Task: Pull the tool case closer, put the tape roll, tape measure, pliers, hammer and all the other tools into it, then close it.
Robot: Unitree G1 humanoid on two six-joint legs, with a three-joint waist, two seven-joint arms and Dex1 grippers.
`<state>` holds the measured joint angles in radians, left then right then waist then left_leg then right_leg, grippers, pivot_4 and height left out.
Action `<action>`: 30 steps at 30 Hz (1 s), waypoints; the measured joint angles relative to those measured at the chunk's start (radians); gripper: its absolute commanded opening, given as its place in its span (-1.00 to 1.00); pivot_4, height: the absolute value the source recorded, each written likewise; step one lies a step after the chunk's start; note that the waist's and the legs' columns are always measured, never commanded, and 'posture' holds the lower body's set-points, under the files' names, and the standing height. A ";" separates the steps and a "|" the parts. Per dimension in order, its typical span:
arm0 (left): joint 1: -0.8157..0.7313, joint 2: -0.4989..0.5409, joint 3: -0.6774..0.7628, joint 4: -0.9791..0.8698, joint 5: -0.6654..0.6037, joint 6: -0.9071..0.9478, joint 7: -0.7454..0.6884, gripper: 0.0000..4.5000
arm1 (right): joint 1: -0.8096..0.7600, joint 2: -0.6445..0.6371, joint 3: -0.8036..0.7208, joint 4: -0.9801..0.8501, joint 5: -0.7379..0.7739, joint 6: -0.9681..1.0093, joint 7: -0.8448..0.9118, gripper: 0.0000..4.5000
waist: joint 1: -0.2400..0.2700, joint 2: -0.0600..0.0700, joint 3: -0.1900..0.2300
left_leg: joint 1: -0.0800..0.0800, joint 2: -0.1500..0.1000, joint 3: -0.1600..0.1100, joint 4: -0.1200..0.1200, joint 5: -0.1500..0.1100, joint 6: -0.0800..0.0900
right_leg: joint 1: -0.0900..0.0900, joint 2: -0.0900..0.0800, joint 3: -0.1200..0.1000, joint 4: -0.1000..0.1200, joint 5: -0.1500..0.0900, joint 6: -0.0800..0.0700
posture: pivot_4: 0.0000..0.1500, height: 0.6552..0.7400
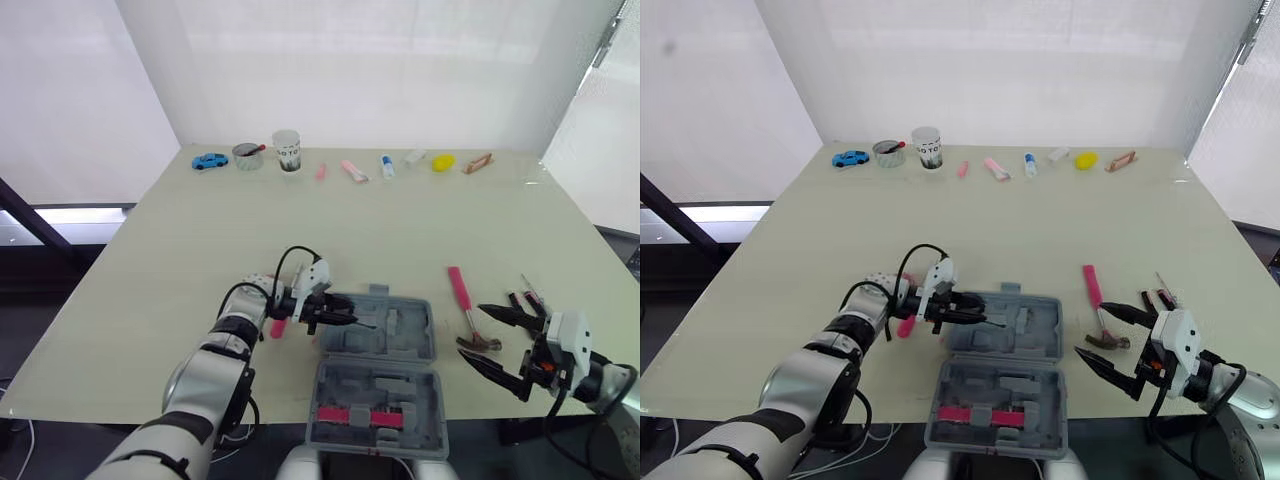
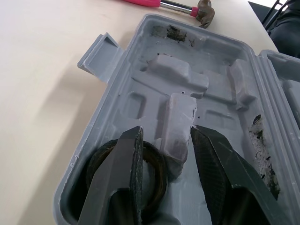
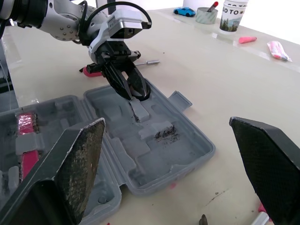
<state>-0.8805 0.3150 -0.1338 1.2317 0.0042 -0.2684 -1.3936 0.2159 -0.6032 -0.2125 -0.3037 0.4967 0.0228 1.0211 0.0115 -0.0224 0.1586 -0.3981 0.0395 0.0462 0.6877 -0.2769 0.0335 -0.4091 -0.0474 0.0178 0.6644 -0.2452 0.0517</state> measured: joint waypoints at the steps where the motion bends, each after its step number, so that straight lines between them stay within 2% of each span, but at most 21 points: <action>1: 0.004 0.000 0.010 0.000 -0.003 0.003 -0.005 -0.24 | 0.003 0.000 0.000 0.000 0.002 -0.002 0.001 1.00 | 0.000 0.000 0.000 | 0.000 0.000 0.000 0.000 0.000 0.000 | 0.000 0.000 0.000 0.000 0.000 0.000 | 1.00 1.00; 8: 0.024 0.011 0.047 -0.033 -0.035 0.008 -0.080 -0.24 | 0.003 0.000 0.004 0.000 0.038 0.000 0.032 1.00 | 0.000 0.000 0.000 | -0.001 0.000 0.000 0.000 0.000 0.000 | 0.000 0.000 0.000 -0.001 0.000 0.000 | 1.00 1.00; 11: 0.033 0.030 0.067 -0.131 -0.086 0.066 -0.142 -0.24 | -0.012 0.005 0.010 -0.003 0.065 0.019 0.037 1.00 | 0.000 0.000 0.000 | -0.001 0.000 -0.001 0.000 0.000 0.000 | 0.000 0.000 -0.001 -0.001 0.000 0.000 | 1.00 1.00; 17: 0.145 0.110 0.152 -0.428 -0.211 0.197 -0.138 -0.24 | -0.013 0.011 0.007 0.002 0.051 0.030 0.000 1.00 | -0.002 0.000 0.000 | -0.001 0.000 -0.001 0.000 0.000 0.000 | 0.000 0.000 0.000 -0.001 0.000 0.000 | 1.00 1.00; 19: 0.247 0.156 0.194 -0.582 -0.264 0.264 -0.099 -0.24 | -0.030 0.029 -0.001 0.025 0.027 0.025 -0.048 1.00 | -0.014 0.000 0.000 | -0.001 0.002 -0.004 0.000 0.000 0.000 | -0.001 0.000 0.001 -0.001 0.000 0.000 | 1.00 1.00; 23: 0.377 0.222 0.259 -0.750 -0.319 0.354 -0.013 -0.24 | -0.032 0.031 -0.033 0.060 0.026 0.024 -0.076 1.00 | -0.016 0.000 0.000 | 0.000 0.001 -0.005 0.000 0.000 0.000 | -0.001 -0.001 0.001 0.000 0.000 0.000 | 1.00 1.00; 26: 0.482 0.262 0.319 -0.857 -0.354 0.415 0.067 0.12 | -0.023 0.030 -0.064 0.088 0.023 0.017 -0.095 1.00 | -0.015 0.000 0.000 | 0.000 0.001 -0.005 -0.001 0.000 0.000 | 0.000 -0.001 0.001 0.000 0.000 0.000 | 1.00 1.00; 28: 0.574 0.293 0.369 -0.926 -0.369 0.439 0.126 0.50 | 0.001 0.031 -0.088 0.096 0.017 0.015 -0.116 1.00 | -0.017 0.000 0.000 | 0.000 0.002 -0.004 -0.001 0.000 0.000 | 0.000 -0.002 0.001 0.000 0.000 0.000 | 1.00 1.00; 29: 0.624 0.303 0.394 -0.954 -0.372 0.444 0.161 0.78 | 0.016 0.033 -0.105 0.109 0.015 0.014 -0.127 1.00 | -0.018 0.000 0.000 | 0.000 0.002 -0.004 -0.002 0.000 0.000 | -0.001 -0.002 0.001 -0.001 0.000 0.000 | 1.00 1.00; 30: 0.658 0.305 0.413 -0.974 -0.374 0.445 0.184 0.94 | 0.027 0.036 -0.118 0.118 0.014 0.014 -0.136 1.00 | -0.018 0.000 0.000 | 0.000 0.002 -0.004 -0.002 0.000 0.000 | 0.000 -0.002 0.001 -0.001 0.000 0.000 | 1.00 1.00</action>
<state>-0.2223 0.6205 0.2791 0.2581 -0.3699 0.1764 -1.2099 0.2429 -0.5671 -0.3305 -0.1859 0.5111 0.0365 0.8856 -0.0063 -0.0221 0.1588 -0.3977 0.0413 0.0421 0.6859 -0.2769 0.0334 -0.4096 -0.0496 0.0186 0.6638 -0.2453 0.0515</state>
